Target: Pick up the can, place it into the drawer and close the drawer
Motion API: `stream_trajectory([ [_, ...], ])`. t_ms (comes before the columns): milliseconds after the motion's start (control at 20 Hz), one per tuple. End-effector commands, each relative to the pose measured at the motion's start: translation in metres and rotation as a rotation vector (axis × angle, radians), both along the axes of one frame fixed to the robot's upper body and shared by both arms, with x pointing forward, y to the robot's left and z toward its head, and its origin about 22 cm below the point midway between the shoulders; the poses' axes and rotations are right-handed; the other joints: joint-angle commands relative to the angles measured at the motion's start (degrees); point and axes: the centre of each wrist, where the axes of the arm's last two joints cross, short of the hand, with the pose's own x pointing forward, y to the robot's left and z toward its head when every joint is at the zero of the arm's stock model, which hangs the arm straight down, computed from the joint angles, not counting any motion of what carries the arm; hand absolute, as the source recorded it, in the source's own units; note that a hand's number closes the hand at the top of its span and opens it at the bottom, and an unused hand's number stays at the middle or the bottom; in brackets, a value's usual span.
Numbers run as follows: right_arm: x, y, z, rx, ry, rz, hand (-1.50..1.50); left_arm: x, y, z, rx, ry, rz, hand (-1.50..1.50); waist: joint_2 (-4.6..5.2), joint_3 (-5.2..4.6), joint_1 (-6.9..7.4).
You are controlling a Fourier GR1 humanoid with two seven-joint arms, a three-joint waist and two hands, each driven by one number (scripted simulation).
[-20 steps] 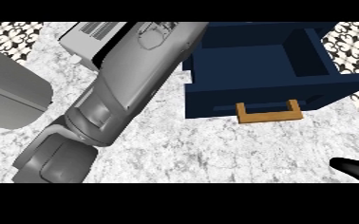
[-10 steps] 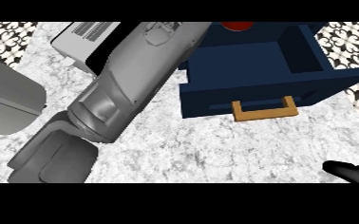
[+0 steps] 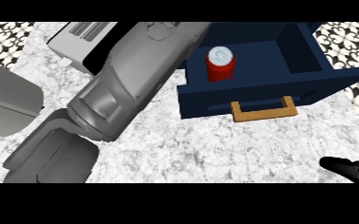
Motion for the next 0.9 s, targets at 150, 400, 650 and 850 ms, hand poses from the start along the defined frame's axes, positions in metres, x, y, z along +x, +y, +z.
stream_trajectory([
  [150,0.013,0.001,0.017,-0.198,-0.075,0.013,-1.50,0.002,0.002,0.001,-0.066,0.015,0.007,-1.50,0.16,-0.04,0.38],
  [400,0.038,0.025,0.007,-0.391,-0.076,0.004,-1.50,0.000,-0.001,0.005,-0.098,-0.007,-0.007,-1.50,0.38,-0.06,1.58],
  [650,0.057,0.040,0.000,-0.550,-0.083,-0.027,-1.50,-0.001,-0.005,0.021,-0.120,-0.004,-0.008,-1.50,0.23,-0.08,2.81],
  [850,0.083,0.056,-0.017,-0.672,-0.083,-0.026,-1.50,0.000,-0.002,0.004,-0.081,-0.016,0.002,-1.50,-0.30,-0.07,3.55],
])
